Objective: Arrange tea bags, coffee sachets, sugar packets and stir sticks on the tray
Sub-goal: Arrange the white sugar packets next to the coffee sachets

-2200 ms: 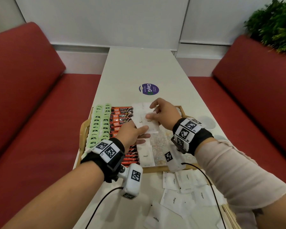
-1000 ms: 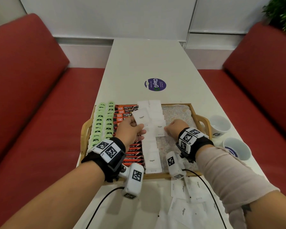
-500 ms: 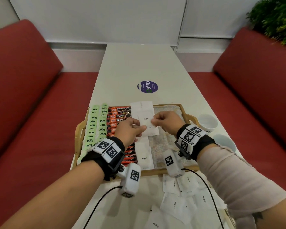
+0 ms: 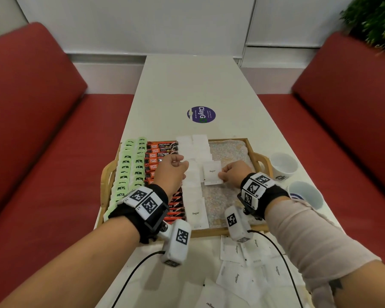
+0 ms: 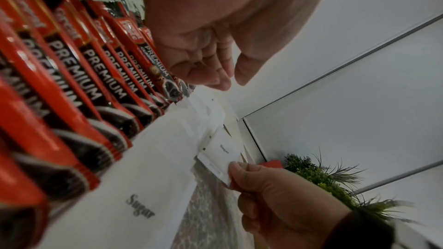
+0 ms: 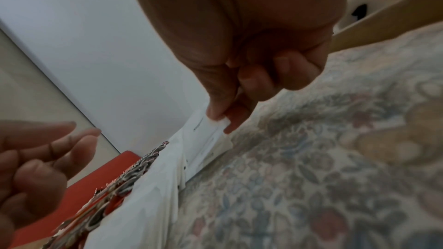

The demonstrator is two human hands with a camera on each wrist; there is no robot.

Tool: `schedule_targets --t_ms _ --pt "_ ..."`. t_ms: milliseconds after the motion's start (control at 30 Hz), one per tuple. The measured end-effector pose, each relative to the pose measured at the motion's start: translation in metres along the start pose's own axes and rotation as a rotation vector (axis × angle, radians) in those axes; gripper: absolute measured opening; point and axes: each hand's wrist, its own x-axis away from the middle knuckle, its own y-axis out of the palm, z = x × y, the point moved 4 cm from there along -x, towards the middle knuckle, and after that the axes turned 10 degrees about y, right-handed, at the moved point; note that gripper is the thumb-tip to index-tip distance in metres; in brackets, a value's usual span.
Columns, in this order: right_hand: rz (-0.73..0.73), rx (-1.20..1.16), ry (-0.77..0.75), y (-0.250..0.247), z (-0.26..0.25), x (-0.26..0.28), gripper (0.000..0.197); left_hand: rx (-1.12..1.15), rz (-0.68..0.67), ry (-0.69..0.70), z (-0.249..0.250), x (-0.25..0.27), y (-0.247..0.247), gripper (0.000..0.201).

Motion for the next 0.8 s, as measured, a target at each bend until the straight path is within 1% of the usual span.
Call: schedule_targets --t_ms 133,267,333,400,467,567,700,800 --pt "-0.056 -0.028 0.046 0.008 -0.002 -0.002 0.027 -0.003 -0.005 -0.005 0.0 -0.002 0.002 0.023" --pt "-0.058 -0.021 0.063 0.009 -0.004 -0.003 0.026 0.0 -0.01 -0.007 0.001 -0.002 0.005 0.022" --pt "-0.058 0.009 0.071 0.009 -0.006 -0.003 0.021 -0.003 -0.013 -0.01 0.001 -0.002 0.006 0.022" --pt "-0.049 0.102 0.064 0.009 -0.01 -0.005 0.014 -0.001 -0.015 -0.016 0.002 -0.003 0.006 0.022" --pt "-0.022 0.203 0.063 0.009 -0.013 -0.007 0.025 -0.001 -0.015 -0.02 0.002 -0.003 0.006 0.021" --pt "-0.015 0.303 0.058 0.01 -0.014 -0.006 0.03 -0.007 -0.014 -0.026 0.002 -0.002 0.006 0.02" --pt "0.001 0.324 0.048 0.006 -0.012 0.0 0.033 -0.023 -0.029 -0.018 0.006 0.006 0.006 0.019" --pt "0.024 0.277 0.024 -0.007 -0.008 0.019 0.034 -0.046 -0.059 -0.011 0.011 0.019 0.007 0.016"
